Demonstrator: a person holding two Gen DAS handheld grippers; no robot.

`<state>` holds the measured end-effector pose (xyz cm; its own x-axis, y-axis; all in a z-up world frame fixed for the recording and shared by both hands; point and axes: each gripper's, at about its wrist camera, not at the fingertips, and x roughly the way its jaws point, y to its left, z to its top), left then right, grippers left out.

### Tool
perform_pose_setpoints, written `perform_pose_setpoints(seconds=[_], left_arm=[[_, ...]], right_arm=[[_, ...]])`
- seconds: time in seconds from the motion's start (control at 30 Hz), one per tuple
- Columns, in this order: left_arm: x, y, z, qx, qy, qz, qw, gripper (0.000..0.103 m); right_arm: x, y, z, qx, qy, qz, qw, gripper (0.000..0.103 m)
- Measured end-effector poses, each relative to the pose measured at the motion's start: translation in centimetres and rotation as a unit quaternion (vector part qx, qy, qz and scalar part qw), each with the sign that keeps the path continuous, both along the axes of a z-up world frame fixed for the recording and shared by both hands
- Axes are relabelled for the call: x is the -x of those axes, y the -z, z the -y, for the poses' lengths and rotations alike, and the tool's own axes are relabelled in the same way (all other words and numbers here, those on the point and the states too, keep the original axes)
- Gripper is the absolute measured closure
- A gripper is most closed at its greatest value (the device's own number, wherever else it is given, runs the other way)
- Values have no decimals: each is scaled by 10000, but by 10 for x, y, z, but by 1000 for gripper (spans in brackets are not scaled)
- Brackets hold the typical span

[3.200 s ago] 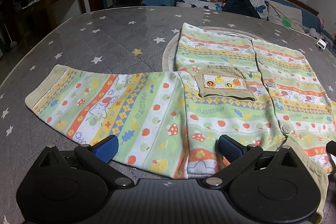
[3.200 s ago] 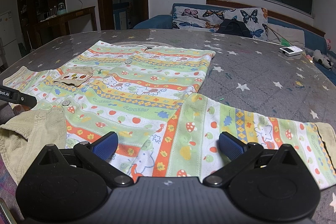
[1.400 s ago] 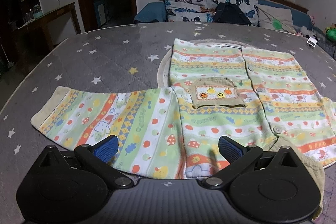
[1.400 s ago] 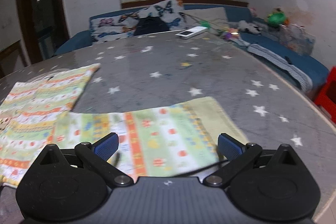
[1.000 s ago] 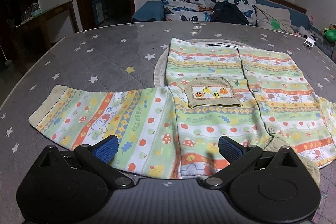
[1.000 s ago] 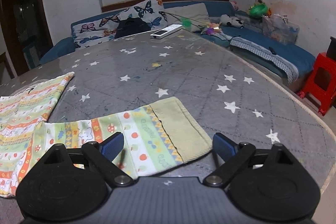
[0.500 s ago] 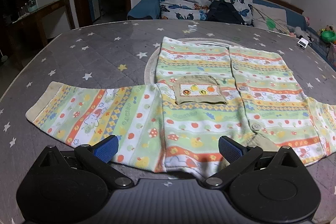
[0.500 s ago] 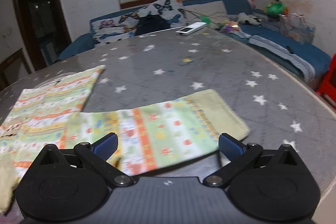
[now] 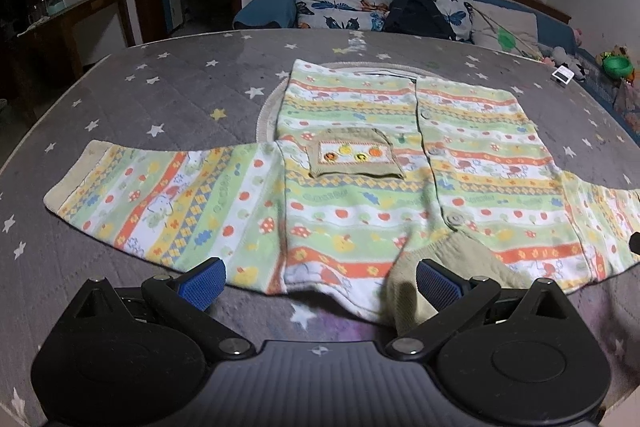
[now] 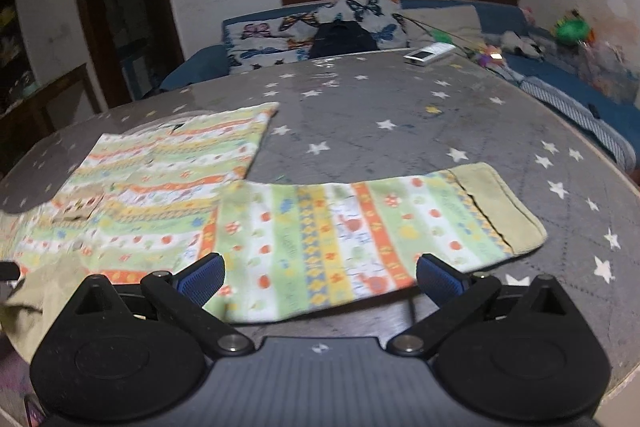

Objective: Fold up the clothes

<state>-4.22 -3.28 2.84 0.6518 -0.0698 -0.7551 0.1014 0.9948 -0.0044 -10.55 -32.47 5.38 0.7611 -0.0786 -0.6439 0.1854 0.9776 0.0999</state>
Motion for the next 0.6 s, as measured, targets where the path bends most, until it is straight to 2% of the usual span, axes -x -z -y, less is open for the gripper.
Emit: perform_pose_setpoints(seconds=[0.27, 0.6], left_arm=[[8, 2, 7, -62, 37, -69, 9999, 0], [11, 3, 14, -35, 107, -122, 9999, 0]], right_arm=[[6, -2, -18, 182, -287, 24, 9994, 0], [11, 2, -3, 244, -106, -49, 9996, 0]])
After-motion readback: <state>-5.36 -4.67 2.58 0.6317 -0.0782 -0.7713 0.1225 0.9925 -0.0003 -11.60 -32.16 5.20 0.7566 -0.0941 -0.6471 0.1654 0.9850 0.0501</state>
